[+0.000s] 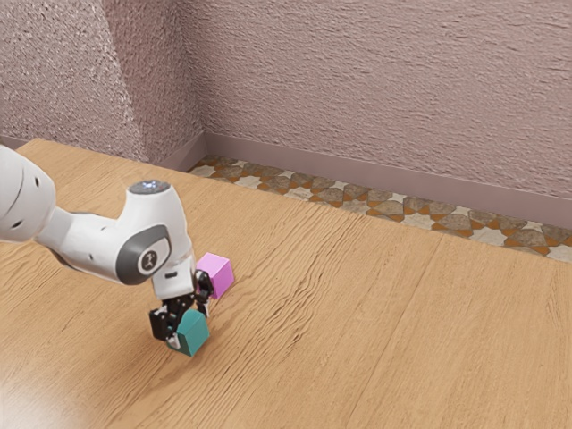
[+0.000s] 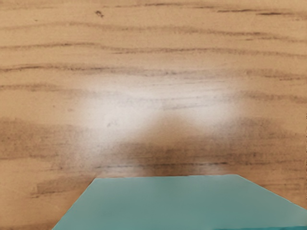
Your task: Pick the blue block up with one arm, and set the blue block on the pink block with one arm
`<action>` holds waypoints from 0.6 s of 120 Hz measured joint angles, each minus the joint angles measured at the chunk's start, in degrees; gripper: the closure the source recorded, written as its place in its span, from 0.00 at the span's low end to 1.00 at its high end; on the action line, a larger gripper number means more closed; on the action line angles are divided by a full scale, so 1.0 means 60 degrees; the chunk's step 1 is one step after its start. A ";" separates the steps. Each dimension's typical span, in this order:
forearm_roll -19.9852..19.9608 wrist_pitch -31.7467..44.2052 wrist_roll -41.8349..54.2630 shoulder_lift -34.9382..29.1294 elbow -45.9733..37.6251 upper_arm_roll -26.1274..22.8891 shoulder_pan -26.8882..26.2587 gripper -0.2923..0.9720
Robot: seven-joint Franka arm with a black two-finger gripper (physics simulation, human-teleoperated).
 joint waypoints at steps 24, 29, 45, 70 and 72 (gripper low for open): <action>-0.0017 0.0022 0.0179 0.0065 -0.0072 -0.0088 -0.0010 0.31; -0.0016 0.0025 0.0209 0.0071 -0.0065 -0.0089 -0.0009 0.38; -0.0017 0.0037 0.0291 -0.0243 -0.0063 -0.0309 0.0036 0.46; -0.0017 -0.0529 0.0383 -0.1429 0.0133 -0.0715 -0.0226 0.46; -0.0016 -0.0612 0.0390 -0.1457 0.0232 -0.0719 -0.0247 0.47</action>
